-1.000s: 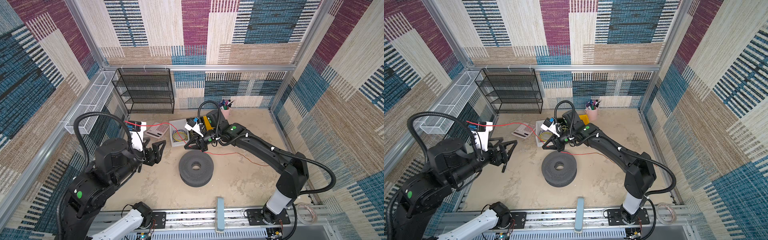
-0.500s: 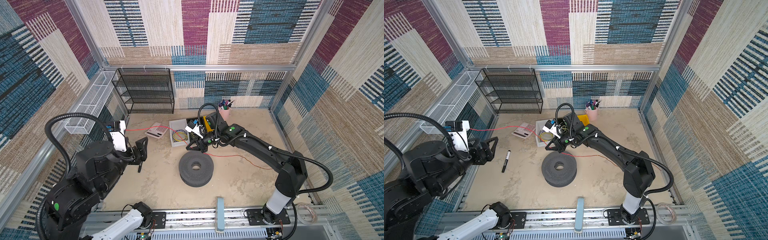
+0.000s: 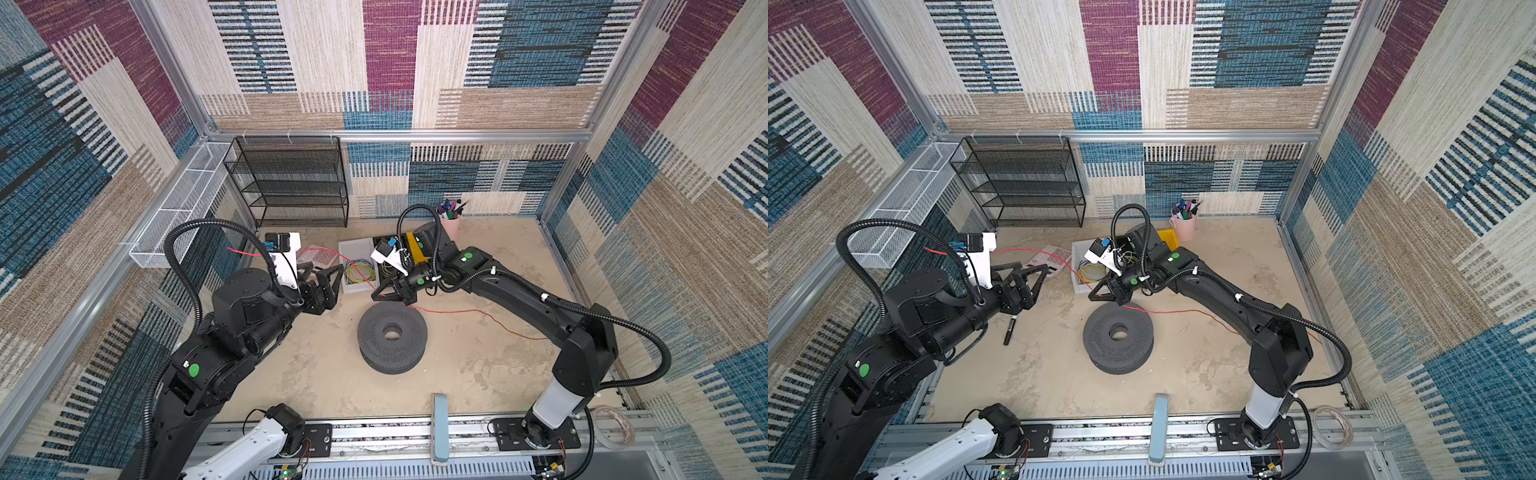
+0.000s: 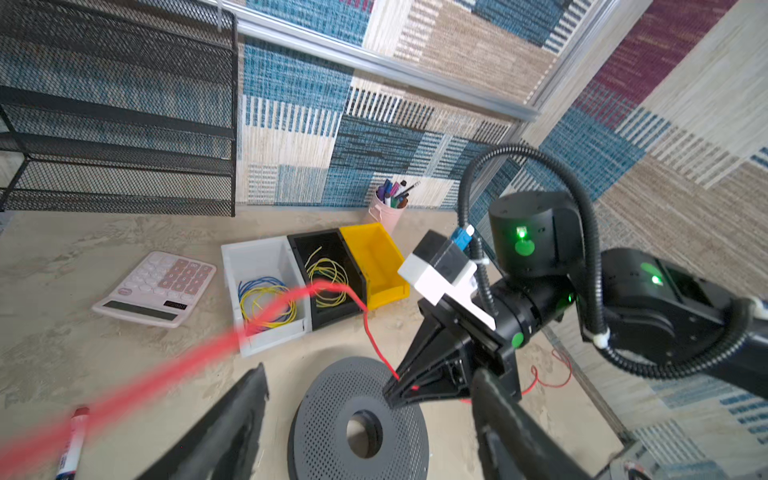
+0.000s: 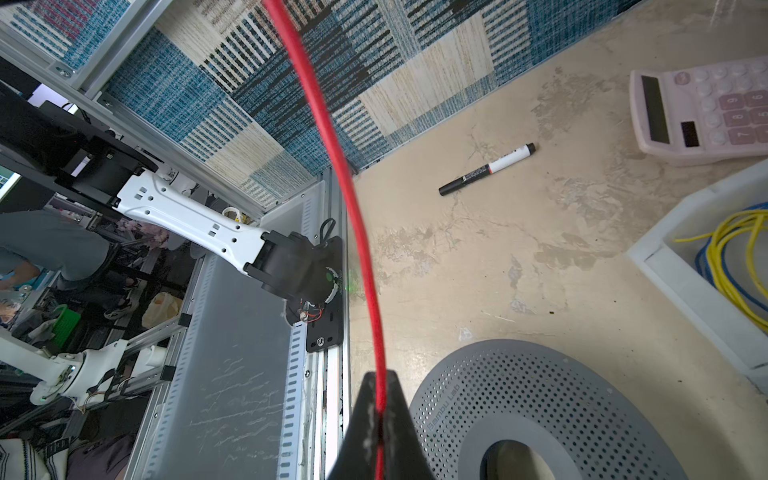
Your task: Wrap the cables
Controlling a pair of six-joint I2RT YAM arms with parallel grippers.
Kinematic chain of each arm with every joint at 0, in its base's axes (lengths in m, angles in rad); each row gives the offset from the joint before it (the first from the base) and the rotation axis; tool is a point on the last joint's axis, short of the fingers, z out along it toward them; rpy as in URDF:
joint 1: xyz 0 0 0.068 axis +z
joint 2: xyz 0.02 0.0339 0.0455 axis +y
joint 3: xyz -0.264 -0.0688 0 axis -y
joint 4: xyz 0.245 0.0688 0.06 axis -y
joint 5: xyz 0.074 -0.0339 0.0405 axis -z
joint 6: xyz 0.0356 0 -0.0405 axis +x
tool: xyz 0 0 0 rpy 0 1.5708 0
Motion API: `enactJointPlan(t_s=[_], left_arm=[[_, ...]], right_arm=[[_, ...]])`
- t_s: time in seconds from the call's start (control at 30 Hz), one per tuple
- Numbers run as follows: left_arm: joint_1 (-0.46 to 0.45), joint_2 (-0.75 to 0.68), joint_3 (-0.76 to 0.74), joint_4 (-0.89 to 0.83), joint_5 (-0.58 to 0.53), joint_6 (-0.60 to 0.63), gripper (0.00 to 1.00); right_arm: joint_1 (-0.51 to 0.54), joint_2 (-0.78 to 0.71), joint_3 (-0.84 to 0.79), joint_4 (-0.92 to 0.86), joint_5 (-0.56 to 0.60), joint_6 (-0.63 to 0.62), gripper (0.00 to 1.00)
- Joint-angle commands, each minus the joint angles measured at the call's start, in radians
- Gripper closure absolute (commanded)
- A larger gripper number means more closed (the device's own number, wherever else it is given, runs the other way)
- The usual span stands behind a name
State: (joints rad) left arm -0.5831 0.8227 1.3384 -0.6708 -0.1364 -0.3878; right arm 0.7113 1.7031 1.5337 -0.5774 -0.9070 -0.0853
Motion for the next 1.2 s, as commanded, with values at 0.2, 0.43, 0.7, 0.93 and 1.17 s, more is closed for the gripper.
enactJointPlan(t_s=[0.2,0.43,0.7,0.93,1.17], left_arm=[[0.058,0.018,-0.034,0.186,-0.106,-0.031,0.27],[0.174,0.062,-0.04,0.228,-0.013,-0.07,0.38],[0.286,0.09,-0.074,0.308,0.158,-0.152,0.68],[0.321,0.103,-0.04,0.261,0.184,-0.158,1.0],[0.324,0.138,0.041,0.093,0.191,-0.132,1.0]], right_arm=[[0.002,-0.058,-0.052,0.0,-0.049,-0.045,1.0],[0.004,-0.095,-0.095,-0.001,-0.055,-0.062,1.0],[0.004,-0.107,-0.116,-0.009,-0.043,-0.07,1.0],[0.004,-0.096,-0.126,-0.03,0.0,-0.089,1.0],[0.004,-0.123,-0.111,-0.007,0.074,-0.071,0.49]])
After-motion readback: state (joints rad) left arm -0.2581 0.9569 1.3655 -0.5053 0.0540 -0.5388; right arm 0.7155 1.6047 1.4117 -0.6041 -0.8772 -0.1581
